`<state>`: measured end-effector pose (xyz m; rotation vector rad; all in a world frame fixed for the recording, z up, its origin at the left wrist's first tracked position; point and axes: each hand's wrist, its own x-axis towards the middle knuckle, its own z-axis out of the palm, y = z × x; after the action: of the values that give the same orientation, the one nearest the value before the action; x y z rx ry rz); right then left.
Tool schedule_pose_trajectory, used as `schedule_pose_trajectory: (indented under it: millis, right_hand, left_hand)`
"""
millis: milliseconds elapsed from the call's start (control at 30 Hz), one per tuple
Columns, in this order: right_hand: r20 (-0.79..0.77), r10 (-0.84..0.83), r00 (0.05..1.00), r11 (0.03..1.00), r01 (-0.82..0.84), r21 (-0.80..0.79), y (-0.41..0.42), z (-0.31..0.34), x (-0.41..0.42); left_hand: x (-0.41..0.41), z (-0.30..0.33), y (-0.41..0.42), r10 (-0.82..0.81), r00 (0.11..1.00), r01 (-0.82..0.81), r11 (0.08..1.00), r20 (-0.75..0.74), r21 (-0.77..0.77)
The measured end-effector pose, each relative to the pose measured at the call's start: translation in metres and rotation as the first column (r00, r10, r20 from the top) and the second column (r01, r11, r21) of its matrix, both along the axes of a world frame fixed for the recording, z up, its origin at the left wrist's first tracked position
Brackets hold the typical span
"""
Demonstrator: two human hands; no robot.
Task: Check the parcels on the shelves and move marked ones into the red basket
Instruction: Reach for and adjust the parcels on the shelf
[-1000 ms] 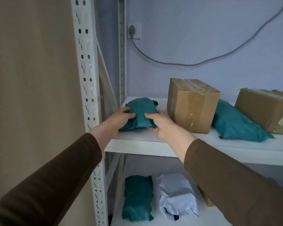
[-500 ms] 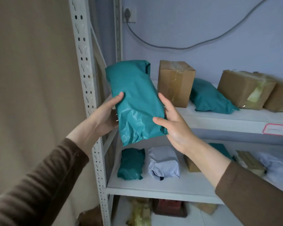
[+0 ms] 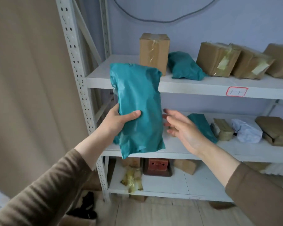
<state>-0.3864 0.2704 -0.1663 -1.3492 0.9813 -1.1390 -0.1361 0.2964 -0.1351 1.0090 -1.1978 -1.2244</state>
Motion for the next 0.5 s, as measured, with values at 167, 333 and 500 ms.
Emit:
schedule_pose_trajectory:
  millis: [167,333,500]
  right_hand:
    - [0.171,-0.008,0.985,0.927,-0.057,0.370,0.009,-0.021,-0.019]
    - [0.495,0.082,0.865,0.798,-0.355,0.488,0.020,-0.025,-0.038]
    - [0.281,0.337,0.899,0.820,-0.426,0.381,0.030,-0.018,-0.041]
  left_hand:
    - [-0.006,-0.029,0.010,0.378,0.612,0.107,0.831,0.695,-0.546]
    - [-0.012,-0.034,0.015,0.683,0.290,0.525,0.473,0.671,-0.708]
    - [-0.006,-0.045,0.014,0.801,0.257,0.587,0.314,0.540,-0.746]
